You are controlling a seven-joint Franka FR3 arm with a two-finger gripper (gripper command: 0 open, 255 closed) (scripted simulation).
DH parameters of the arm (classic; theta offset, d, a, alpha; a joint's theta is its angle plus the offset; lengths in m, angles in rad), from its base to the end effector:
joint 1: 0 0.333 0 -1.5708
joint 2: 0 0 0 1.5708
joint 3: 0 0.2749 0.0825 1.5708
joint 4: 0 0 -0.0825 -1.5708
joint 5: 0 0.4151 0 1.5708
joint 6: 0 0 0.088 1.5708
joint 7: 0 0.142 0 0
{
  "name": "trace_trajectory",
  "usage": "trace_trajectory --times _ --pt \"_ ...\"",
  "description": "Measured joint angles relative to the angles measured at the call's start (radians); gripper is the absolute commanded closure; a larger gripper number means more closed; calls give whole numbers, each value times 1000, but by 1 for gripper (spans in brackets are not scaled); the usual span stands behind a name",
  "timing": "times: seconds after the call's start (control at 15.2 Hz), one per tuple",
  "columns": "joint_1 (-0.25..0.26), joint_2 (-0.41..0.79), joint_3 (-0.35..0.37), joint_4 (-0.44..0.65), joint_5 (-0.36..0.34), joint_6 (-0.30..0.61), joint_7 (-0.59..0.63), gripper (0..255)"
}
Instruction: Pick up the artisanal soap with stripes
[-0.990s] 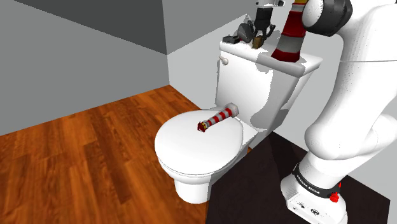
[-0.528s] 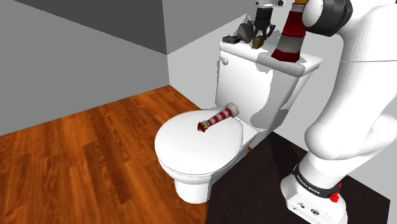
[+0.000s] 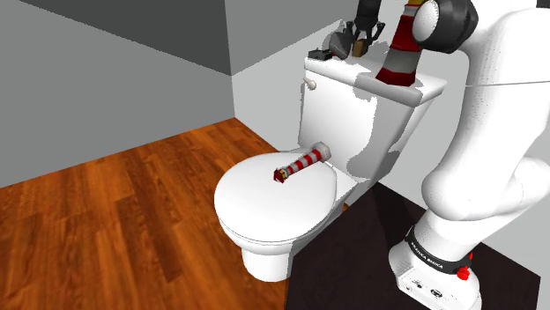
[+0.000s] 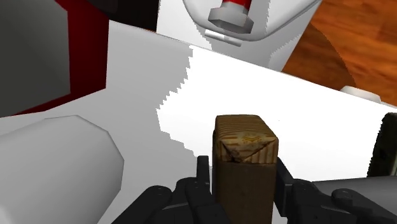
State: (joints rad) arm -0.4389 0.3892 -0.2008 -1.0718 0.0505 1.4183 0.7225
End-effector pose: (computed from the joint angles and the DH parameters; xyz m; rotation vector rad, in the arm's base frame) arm 0.5527 -0.3697 0.5416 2.4386 -1.9362 -0.0538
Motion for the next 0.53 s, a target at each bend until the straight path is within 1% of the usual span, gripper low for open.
trace_trajectory --times 0.33,0.46,0.53 --pt "-14 50 0 144 10 -94 -3 255" --pt "-25 98 2 252 19 -153 -3 255" --pt "-28 107 2 276 21 -169 -3 255"
